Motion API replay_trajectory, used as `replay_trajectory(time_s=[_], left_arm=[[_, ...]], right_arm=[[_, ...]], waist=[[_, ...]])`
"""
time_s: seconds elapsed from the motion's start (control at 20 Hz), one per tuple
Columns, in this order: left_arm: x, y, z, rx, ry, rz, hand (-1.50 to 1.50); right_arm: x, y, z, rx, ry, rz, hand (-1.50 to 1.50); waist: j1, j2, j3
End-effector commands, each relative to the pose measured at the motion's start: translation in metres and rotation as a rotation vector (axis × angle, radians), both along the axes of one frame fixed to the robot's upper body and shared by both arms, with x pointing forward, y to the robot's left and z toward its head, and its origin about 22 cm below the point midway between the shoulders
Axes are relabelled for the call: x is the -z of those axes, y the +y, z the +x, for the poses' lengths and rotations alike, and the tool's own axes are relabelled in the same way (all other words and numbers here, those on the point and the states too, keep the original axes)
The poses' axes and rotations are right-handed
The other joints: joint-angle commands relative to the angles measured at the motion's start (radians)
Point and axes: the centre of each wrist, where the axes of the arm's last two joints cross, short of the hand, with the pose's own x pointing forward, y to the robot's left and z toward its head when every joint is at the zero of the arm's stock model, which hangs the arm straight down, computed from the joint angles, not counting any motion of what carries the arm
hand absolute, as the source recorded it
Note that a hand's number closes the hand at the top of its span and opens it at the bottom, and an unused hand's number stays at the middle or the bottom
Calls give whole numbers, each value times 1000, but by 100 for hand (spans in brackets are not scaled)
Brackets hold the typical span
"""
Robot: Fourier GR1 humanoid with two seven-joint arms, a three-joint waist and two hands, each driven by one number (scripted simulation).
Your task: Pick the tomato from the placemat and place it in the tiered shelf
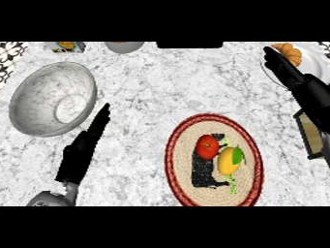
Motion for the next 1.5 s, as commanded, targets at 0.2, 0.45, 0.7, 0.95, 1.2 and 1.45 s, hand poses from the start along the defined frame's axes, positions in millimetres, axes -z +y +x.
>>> replay_trajectory(time_s=[0.2, 0.45, 0.7, 0.95, 1.2, 1.45], left_arm=[[-23, 15, 33, -43, -170, 35, 0], [-16, 9, 24, -21, -134, 5, 0], [-7, 10, 28, -24, -130, -23, 0], [-19, 12, 46, -31, -138, -26, 0], [-6, 24, 42, -36, -123, -10, 0], [4, 26, 38, -61, -119, 7, 0]], right_arm=[[37, 5, 40, -172, 165, 254, -150], [44, -28, 24, 158, 28, -127, 150], [163, -5, -1, 382, -24, 238, -150], [158, -19, 28, 210, -39, 469, -150], [131, -31, 41, -49, 81, 180, -150], [85, -12, 47, -122, 70, 33, -150]], waist=[[30, 12, -15], [12, 12, -24], [16, 17, -13], [7, 4, -15], [6, 1, -17], [-15, -8, -18]])
